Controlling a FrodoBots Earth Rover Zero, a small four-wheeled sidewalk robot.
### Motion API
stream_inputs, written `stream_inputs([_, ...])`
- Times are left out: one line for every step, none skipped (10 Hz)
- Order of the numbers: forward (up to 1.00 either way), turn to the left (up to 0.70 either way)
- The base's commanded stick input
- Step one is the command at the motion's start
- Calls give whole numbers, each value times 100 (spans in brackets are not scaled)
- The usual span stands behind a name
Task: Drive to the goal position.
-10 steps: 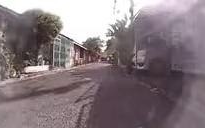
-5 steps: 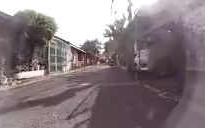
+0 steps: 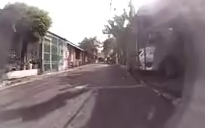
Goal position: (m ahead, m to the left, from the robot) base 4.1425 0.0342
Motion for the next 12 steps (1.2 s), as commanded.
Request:
stream_inputs([85, 0])
stream_inputs([85, 0])
stream_inputs([85, 0])
stream_inputs([85, 0])
stream_inputs([85, 0])
stream_inputs([85, 0])
stream_inputs([85, 0])
stream_inputs([85, 0])
stream_inputs([85, 0])
stream_inputs([85, 0])
stream_inputs([85, 0])
stream_inputs([85, 0])
